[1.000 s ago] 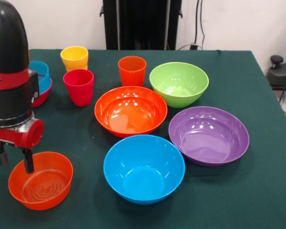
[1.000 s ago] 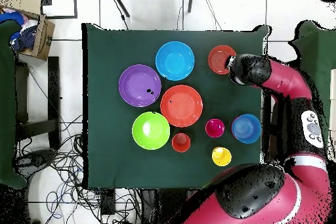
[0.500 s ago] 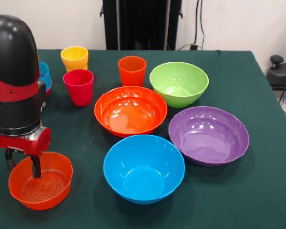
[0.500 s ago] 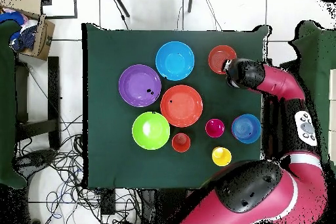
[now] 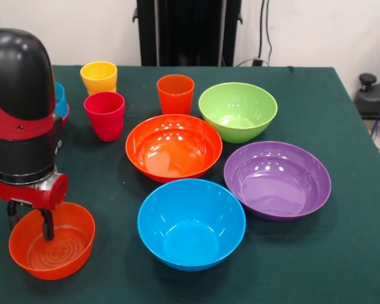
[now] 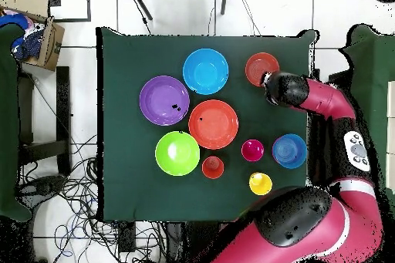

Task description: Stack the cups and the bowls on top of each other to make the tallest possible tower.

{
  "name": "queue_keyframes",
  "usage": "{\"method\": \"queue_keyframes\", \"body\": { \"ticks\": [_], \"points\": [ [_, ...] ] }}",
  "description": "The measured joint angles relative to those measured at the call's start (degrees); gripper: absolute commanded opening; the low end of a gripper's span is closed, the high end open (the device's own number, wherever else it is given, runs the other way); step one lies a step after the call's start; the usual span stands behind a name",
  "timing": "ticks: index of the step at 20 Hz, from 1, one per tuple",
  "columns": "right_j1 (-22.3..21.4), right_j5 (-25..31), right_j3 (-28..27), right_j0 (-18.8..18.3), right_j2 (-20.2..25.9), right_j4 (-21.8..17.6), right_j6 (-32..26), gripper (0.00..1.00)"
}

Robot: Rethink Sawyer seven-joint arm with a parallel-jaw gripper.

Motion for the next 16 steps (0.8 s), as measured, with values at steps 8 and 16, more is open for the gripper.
{"method": "queue_keyframes", "body": {
  "ticks": [8, 16],
  "points": [
    [-0.59, -1.79, 0.94, -1.67, 0.76, -0.04, 0.01, 0.0],
    [-1.71, -1.77, 1.99, -3.16, 1.34, -0.09, 0.01, 0.0]
  ]
}}
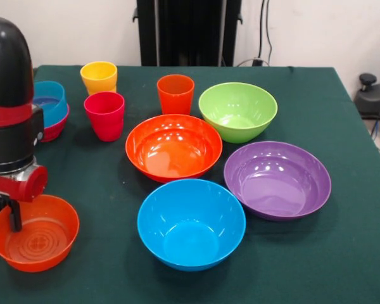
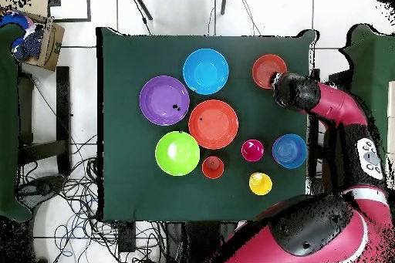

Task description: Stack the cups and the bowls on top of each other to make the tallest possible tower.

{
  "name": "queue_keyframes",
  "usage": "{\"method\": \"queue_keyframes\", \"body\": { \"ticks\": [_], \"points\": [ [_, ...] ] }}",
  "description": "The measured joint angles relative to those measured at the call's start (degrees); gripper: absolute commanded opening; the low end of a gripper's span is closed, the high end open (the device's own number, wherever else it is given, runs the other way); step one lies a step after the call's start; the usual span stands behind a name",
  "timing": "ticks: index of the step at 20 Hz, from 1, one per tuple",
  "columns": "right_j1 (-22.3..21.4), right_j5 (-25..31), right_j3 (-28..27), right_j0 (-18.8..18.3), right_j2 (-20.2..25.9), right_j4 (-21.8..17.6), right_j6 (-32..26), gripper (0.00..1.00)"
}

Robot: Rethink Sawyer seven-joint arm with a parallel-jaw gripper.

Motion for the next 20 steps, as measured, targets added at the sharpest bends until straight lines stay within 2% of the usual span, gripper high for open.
{"method": "queue_keyframes", "body": {
  "ticks": [8, 13, 20],
  "points": [
    [-3.18, -0.01, 3.74, -1.3, 0.2, -0.01, 0.0, 0.0],
    [-8.3, 0.92, 9.14, -3.61, 1.74, 0.56, 0.0, 0.0],
    [-14.27, 4.13, 13.84, -6.33, 4.19, 2.2, 0.0, 0.0]
  ]
}}
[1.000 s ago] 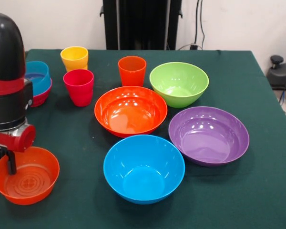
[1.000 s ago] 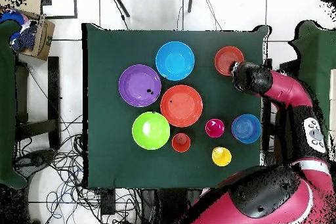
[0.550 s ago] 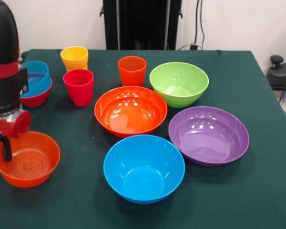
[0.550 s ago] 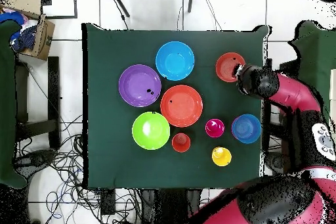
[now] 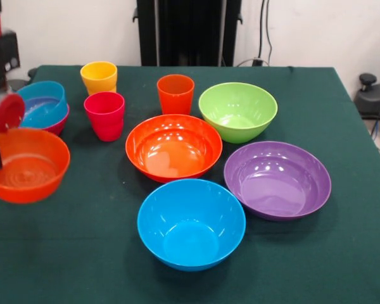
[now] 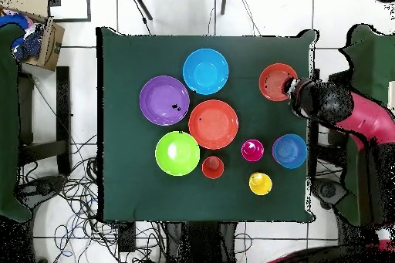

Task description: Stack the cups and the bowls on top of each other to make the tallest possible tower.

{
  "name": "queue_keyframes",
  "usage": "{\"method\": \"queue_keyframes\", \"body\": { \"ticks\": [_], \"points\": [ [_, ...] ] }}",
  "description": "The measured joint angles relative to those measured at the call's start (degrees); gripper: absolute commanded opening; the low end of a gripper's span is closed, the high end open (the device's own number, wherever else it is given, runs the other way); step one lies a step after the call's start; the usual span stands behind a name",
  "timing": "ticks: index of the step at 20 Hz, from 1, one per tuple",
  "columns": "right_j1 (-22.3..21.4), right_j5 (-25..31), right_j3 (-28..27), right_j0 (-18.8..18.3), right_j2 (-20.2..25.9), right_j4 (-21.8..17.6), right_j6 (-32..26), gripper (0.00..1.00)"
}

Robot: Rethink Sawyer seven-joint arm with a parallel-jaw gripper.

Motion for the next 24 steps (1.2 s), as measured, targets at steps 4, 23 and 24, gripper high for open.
{"method": "queue_keyframes", "body": {
  "ticks": [4, 23, 24],
  "points": [
    [-2.46, 1.85, 1.53, -1.03, 1.07, 1.0, 0.0, 0.0],
    [-16.63, 4.67, 14.78, -4.07, 5.76, 2.31, 0.0, 0.0],
    [-17.34, 4.68, 15.65, -4.22, 5.97, 2.32, 0.0, 0.0]
  ]
}}
